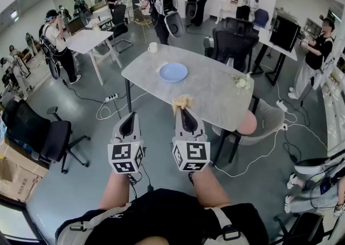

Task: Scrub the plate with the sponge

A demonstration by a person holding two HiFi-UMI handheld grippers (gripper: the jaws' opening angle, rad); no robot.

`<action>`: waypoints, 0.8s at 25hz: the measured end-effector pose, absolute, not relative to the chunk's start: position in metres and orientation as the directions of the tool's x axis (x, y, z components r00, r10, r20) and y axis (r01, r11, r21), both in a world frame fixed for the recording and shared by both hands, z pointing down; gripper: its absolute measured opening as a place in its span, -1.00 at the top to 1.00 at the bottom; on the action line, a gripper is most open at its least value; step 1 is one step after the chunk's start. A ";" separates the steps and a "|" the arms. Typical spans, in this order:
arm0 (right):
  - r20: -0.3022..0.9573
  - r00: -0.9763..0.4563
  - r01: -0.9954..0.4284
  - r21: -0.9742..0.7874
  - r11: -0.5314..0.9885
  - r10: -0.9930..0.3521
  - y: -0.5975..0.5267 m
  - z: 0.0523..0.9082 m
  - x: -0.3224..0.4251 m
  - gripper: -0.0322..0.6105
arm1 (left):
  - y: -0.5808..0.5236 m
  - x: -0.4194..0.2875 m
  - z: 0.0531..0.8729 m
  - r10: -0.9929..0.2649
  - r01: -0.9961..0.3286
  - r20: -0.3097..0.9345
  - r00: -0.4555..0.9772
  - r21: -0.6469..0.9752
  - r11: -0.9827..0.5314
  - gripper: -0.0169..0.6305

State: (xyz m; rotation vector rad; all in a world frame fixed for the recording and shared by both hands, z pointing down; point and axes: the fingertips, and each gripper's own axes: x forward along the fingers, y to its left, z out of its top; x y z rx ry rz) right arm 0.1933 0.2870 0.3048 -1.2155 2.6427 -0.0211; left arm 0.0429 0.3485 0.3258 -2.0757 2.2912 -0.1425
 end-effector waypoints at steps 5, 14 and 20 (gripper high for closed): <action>-0.195 -0.631 -0.751 -0.092 0.654 -0.751 0.298 0.304 0.179 0.83 | 0.358 0.031 0.324 -0.993 -0.988 0.031 -0.113 -0.107 0.109 0.95; -0.193 -0.624 -0.761 -0.071 0.645 -0.757 0.320 0.307 0.143 0.83 | 0.384 -0.009 0.331 -0.990 -0.986 0.026 -0.136 -0.099 0.132 0.95; -0.175 -0.615 -0.773 -0.057 0.631 -0.769 0.336 0.314 0.118 0.83 | 0.399 -0.034 0.340 -0.993 -0.991 0.026 -0.117 -0.075 0.115 0.95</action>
